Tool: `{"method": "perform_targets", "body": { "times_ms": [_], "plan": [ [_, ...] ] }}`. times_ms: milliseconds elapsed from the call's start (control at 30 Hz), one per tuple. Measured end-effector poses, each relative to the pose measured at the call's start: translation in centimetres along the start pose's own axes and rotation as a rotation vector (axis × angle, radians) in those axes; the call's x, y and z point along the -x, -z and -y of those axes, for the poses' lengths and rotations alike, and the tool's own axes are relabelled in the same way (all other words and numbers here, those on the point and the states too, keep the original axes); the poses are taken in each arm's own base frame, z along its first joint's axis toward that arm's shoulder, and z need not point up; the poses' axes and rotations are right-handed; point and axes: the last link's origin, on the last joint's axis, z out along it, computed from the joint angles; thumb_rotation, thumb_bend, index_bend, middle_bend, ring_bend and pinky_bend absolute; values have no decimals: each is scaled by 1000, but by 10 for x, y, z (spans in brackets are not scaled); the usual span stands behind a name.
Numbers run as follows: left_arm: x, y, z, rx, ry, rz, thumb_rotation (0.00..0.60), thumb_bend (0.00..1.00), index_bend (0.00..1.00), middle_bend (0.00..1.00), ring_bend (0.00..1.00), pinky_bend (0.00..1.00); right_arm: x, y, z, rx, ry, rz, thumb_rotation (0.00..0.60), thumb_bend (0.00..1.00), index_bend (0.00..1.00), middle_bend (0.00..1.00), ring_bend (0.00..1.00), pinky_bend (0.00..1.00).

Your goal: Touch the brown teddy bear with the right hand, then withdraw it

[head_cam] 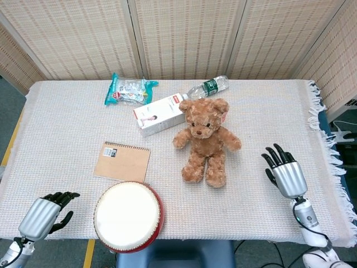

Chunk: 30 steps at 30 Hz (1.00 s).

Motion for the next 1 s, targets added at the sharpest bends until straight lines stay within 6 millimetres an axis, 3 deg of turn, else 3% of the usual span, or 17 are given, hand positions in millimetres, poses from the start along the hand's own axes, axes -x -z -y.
{"method": "perform_targets", "body": {
  "times_ms": [233, 533, 833, 1000],
  "plan": [
    [-1, 0, 1, -1, 4, -1, 600, 402, 287, 373, 400, 604, 21, -42, 21, -22, 6, -12, 600, 179, 230, 238, 152, 257],
    [-3, 1, 2, 1, 13, -10, 600, 402, 287, 374, 400, 604, 38, -66, 46, -58, 52, -21, 600, 142, 254, 238, 146, 254],
    [-5, 2, 4, -2, 26, -13, 600, 403, 288, 374, 400, 604, 40, -93, 66, -55, 67, -76, 600, 140, 286, 239, 146, 255],
    [-6, 2, 5, -4, 32, -15, 600, 402, 288, 374, 400, 604, 42, -99, 70, -42, 80, -73, 600, 140, 289, 239, 146, 255]
  ]
}}
